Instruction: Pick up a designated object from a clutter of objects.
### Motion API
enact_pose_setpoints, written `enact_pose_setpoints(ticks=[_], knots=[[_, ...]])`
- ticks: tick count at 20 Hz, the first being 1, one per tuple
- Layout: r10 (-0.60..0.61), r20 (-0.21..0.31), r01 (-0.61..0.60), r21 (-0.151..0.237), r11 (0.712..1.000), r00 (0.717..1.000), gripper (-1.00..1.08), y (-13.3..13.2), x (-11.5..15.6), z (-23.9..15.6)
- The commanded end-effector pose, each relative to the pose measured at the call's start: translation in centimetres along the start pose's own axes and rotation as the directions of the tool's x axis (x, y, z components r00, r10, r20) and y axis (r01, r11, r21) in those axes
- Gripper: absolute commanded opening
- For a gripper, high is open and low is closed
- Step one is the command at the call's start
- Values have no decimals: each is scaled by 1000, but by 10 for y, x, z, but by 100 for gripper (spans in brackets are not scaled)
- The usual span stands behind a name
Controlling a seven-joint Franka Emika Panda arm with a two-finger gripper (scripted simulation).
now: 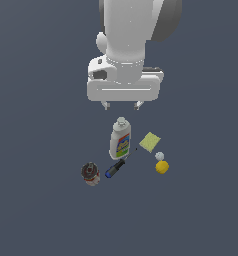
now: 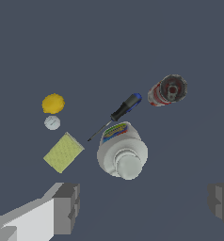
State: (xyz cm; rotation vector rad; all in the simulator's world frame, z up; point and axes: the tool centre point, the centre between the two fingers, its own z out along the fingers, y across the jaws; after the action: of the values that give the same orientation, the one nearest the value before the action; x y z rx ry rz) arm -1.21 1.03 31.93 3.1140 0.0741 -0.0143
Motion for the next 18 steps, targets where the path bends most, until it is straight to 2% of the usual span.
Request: enact_pose_setpoints(ticks=[1, 10, 18], knots=[[0, 0, 0, 0, 1000, 1000, 100, 0, 0, 0], [68, 20, -68, -6, 998, 997, 100, 28, -2, 0], [64, 18, -64, -8, 998, 998, 100, 20, 5, 8]])
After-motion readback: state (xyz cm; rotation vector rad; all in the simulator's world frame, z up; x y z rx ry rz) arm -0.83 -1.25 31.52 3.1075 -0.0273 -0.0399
